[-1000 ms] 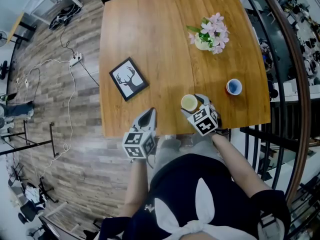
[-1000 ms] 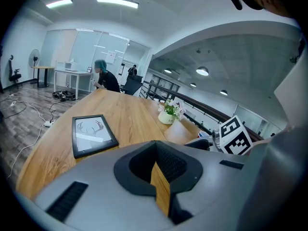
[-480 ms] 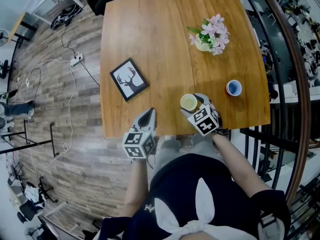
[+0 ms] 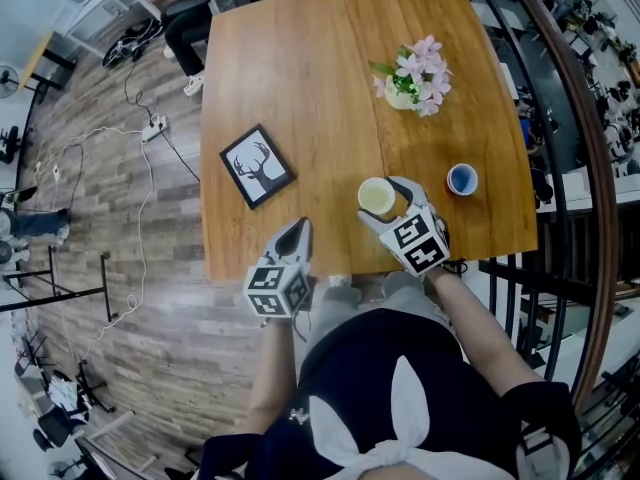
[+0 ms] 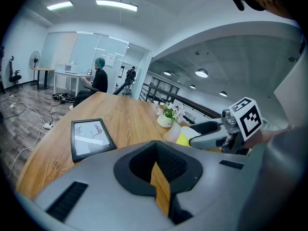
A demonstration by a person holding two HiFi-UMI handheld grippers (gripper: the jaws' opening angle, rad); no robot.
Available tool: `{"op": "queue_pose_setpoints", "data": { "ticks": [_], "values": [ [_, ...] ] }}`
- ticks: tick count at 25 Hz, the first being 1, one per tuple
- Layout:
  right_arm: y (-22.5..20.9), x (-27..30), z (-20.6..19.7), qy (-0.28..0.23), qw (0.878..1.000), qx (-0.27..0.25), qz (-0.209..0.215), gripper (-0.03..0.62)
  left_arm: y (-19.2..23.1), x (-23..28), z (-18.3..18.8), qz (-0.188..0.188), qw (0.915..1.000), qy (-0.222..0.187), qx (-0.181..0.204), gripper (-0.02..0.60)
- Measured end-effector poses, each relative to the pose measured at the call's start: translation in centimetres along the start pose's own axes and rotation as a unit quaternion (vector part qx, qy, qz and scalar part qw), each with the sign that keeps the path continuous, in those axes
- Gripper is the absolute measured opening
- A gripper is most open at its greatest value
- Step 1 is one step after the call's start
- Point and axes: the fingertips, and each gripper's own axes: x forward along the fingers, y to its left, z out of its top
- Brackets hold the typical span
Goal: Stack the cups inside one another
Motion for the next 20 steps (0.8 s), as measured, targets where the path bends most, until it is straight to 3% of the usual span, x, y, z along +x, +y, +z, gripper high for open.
{"op": "queue_pose_setpoints", "data": {
  "ticks": [11,20],
  "values": [
    [-1.4,-6.4,6.7,-0.094,0.995,-0.018,-0.033,0.344,-2.2,-0.3,1.1,-0.01,0.9999,-0.008,0.011,0.017],
    [-2.0,-8.3,5.6,-0.098,0.994,-0.013,-0.042,0.344,-4.5,0.1,0.4,-0.022,0.9995,-0.004,0.021,0.017]
  ]
}}
